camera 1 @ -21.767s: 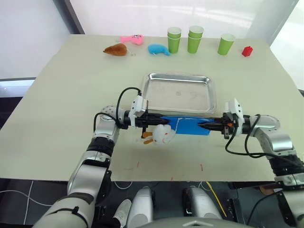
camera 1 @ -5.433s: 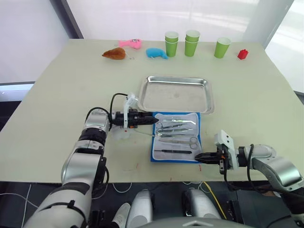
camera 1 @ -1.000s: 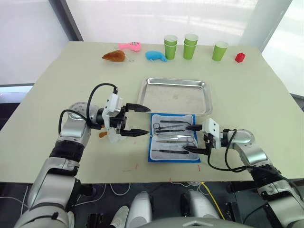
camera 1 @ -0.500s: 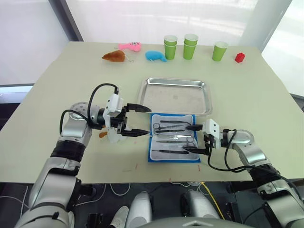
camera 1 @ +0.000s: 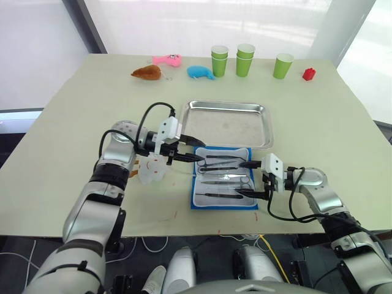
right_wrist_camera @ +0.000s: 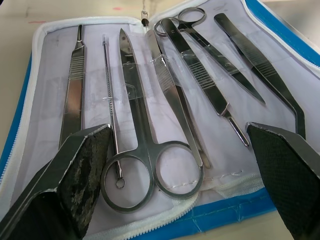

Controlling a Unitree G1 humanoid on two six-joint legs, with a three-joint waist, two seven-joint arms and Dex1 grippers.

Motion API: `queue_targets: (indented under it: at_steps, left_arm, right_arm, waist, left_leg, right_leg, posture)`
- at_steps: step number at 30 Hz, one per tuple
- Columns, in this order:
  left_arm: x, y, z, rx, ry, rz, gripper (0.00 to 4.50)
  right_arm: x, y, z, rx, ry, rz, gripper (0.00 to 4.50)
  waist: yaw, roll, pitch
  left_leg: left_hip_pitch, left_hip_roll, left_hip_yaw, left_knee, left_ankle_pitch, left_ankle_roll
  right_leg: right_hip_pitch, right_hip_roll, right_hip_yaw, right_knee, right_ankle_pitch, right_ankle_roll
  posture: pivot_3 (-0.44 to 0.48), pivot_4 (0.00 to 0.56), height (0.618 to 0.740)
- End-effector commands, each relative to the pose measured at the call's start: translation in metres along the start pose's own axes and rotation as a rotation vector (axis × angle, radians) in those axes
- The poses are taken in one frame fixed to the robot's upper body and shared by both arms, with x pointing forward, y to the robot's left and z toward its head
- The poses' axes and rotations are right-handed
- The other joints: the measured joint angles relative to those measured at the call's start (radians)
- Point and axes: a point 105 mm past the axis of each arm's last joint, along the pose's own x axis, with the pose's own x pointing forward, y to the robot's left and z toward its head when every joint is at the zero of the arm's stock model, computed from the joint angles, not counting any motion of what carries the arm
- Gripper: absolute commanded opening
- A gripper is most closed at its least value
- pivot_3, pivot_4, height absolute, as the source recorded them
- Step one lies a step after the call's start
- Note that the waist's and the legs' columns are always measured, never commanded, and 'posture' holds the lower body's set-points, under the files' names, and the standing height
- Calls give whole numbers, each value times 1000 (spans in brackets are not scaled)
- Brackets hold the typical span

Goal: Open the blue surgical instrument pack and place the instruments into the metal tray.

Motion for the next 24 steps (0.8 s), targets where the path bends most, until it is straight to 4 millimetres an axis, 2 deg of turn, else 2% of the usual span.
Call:
queue_targets:
  at_steps: [1, 11, 15, 24]
  left_arm:
    - [5, 6, 2, 36, 36, -2, 2224]
    - [27, 13, -14, -16, 87, 7, 2224]
    - [29, 14, -17, -30, 89, 15, 2224]
    - [29, 15, -22, -52, 96, 36, 2224]
  right_arm:
    - [-5, 21, -57, 169, 181, 11, 4500]
    - [-4, 20, -55, 162, 159, -7, 4500]
    - [-5, 19, -57, 152, 127, -43, 4500]
    - [4, 33, -67, 193, 112, -24, 4500]
  waist:
    - [0, 0, 0]
    - [-1, 0, 0]
    - [-1, 0, 0]
    - [-11, -3, -2]
  left_leg:
    - [0, 0, 0, 0, 0, 0]
    - [0, 0, 0, 0, 0, 0]
    - [0, 0, 0, 0, 0, 0]
    - [0, 0, -2, 0, 0, 0]
  right_leg:
    - [0, 0, 1, 0, 0, 0]
    - [0, 1, 1, 0, 0, 0]
    - [0, 1, 1, 0, 0, 0]
    - [1, 1, 0, 0, 0, 0]
  posture:
    - [0, 150, 740]
    - [0, 150, 740]
    - [0, 150, 740]
    - [0, 150, 740]
